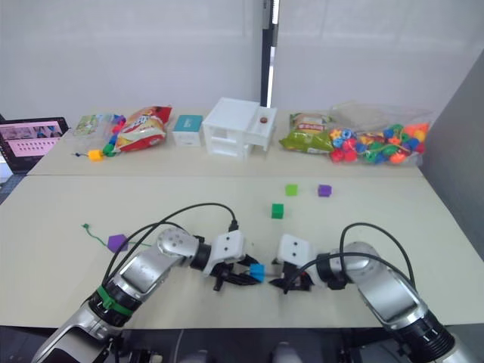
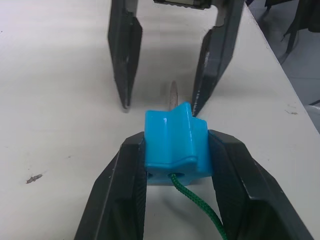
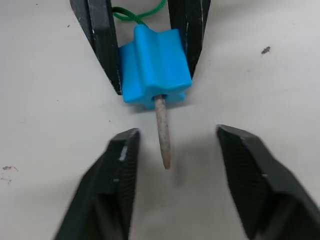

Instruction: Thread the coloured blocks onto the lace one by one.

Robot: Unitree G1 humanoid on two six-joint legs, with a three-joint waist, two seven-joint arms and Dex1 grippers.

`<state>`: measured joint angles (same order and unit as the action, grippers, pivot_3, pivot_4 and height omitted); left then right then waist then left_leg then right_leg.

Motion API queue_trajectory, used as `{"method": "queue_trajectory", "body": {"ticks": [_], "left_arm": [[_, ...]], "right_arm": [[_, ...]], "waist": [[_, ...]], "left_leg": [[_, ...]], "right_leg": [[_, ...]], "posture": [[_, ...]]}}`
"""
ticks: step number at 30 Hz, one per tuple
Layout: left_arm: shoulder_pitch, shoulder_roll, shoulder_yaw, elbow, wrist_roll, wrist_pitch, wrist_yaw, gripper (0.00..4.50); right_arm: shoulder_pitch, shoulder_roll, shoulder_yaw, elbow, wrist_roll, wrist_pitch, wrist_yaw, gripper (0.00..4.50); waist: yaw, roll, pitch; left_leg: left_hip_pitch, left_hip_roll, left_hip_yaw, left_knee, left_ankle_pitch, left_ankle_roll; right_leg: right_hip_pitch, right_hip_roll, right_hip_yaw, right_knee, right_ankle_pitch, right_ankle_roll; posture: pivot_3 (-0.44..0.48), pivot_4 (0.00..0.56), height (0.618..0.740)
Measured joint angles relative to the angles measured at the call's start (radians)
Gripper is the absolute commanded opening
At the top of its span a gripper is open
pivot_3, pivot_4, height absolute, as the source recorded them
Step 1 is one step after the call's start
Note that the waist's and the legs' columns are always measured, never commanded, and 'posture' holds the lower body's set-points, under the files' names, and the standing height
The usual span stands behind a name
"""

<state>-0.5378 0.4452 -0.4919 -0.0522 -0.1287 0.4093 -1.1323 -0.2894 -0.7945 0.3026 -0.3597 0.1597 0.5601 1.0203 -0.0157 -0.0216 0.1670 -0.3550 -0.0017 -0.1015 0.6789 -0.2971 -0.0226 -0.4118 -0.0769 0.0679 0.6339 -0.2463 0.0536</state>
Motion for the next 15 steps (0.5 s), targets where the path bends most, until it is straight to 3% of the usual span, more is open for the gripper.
{"method": "queue_trajectory", "body": {"ticks": [4, 12, 15], "left_arm": [[-0.007, -0.002, 0.001, 0.005, 0.007, 0.000, -0.002, 1.29], [-0.030, 0.004, 0.005, 0.025, 0.010, 0.006, -0.019, 1.29], [-0.030, 0.055, 0.023, 0.016, -0.001, 0.017, -0.045, 1.29]], "right_arm": [[-0.003, -0.001, 0.002, 0.007, -0.001, -0.009, 0.009, 0.00], [-0.017, -0.020, 0.007, 0.016, -0.004, -0.052, 0.049, 0.00], [-0.023, -0.025, 0.006, 0.023, -0.003, -0.066, 0.064, 0.00]], "waist": [[0.000, 0.000, 0.000], [-0.001, 0.000, 0.000], [-0.006, 0.000, 0.000]], "left_leg": [[0.000, 0.000, 0.000, 0.000, 0.000, 0.000], [0.000, 0.000, 0.000, 0.000, 0.000, 0.000], [0.000, 0.000, 0.000, 0.000, 0.000, 0.000]], "right_leg": [[0.000, 0.000, 0.000, 0.000, 0.000, 0.000], [0.000, 0.000, 0.000, 0.001, 0.000, 0.000], [-0.001, 0.000, 0.000, 0.002, 0.000, 0.000]], "posture": [[0.000, 0.150, 0.740], [0.000, 0.150, 0.740], [0.000, 0.150, 0.740]]}}
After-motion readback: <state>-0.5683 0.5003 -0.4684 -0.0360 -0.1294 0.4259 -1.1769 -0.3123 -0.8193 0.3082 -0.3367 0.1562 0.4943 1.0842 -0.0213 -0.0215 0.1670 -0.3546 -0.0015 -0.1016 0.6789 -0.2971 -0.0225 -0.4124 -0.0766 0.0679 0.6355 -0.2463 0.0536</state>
